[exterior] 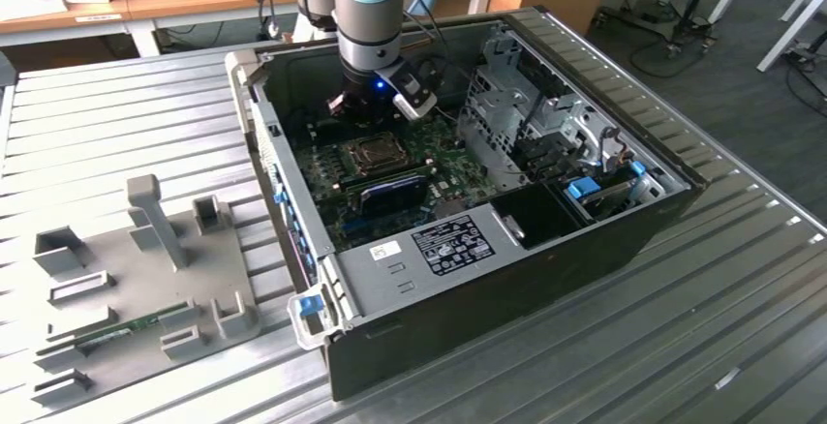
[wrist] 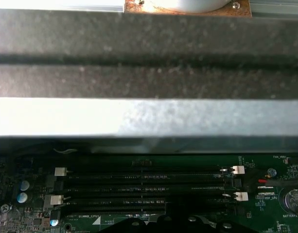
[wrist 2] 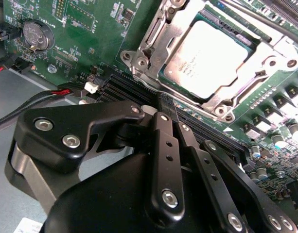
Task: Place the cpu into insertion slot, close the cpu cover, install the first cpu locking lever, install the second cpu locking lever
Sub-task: 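Install the first cpu locking lever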
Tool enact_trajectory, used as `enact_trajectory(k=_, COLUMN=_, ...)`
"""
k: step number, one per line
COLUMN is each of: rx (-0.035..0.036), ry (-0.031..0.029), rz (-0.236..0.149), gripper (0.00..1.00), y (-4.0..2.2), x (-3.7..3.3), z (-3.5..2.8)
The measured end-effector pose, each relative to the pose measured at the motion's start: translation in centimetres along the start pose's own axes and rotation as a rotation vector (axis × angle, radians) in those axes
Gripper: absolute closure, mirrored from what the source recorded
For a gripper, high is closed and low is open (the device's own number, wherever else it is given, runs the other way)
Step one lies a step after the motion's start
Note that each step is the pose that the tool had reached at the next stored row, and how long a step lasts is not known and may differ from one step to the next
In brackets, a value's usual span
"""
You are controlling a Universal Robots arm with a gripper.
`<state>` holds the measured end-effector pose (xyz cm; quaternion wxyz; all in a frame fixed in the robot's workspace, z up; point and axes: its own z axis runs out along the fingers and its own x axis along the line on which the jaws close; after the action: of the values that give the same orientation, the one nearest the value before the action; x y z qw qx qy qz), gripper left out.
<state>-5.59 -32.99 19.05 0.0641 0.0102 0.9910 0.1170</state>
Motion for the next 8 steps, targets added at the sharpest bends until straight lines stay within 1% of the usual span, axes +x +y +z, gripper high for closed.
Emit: enact_trajectory(k=8, rx=0.0002, ry=0.0002, rz=0.000, gripper=0.89, y=-0.03, x=0.01, z=0.05)
